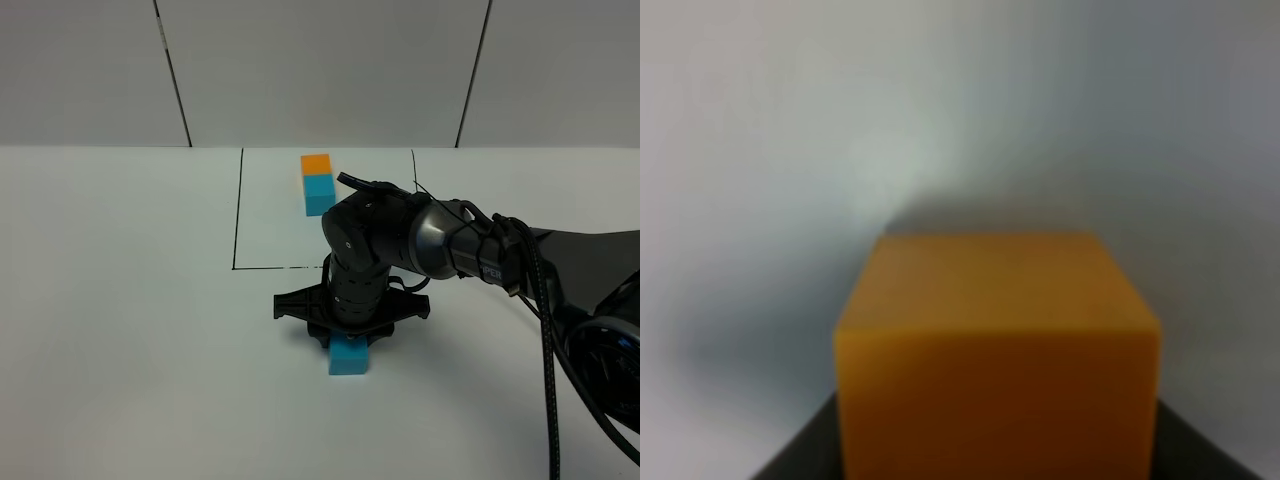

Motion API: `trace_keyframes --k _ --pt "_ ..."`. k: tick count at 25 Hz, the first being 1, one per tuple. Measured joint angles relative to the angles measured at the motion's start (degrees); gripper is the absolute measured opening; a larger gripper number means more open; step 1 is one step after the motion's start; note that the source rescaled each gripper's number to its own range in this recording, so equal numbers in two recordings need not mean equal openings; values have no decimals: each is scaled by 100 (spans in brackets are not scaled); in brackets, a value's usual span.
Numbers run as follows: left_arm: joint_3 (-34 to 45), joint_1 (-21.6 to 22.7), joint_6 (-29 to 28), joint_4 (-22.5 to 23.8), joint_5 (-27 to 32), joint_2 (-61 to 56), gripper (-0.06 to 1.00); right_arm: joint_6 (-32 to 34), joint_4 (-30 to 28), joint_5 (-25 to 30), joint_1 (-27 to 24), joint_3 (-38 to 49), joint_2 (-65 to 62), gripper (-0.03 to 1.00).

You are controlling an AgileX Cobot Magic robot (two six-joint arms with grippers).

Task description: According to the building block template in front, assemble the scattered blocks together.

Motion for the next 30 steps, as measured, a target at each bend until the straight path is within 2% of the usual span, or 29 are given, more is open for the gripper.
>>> trace_keyframes --k 2,4,5,6,9,10,11,17,22,26,30 --pt "0 0 0 0 0 0 67 0 0 -6 0 0 0 2" --pt "0 0 0 0 0 0 67 4 0 -30 0 0 0 12" --pt "0 0 0 0 0 0 67 4 -6 -61 0 0 0 21" --pt "0 0 0 0 0 0 67 4 -13 -96 0 0 0 34" --pt "0 0 0 0 0 0 67 4 -79 -136 0 -17 0 80" --pt "0 0 0 0 0 0 67 4 -89 -136 0 -22 0 91" --pt "0 0 0 0 0 0 67 4 -109 -136 0 -22 0 98" --pt "0 0 0 0 0 0 67 4 -121 -114 0 11 -153 100" --pt "0 0 0 0 0 0 67 4 -112 -95 -128 11 -753 100" --pt "0 0 0 0 0 0 67 4 -176 -19 -881 72 -1114 100" --pt "0 0 0 0 0 0 67 4 -415 -198 -1801 725 -1621 100"
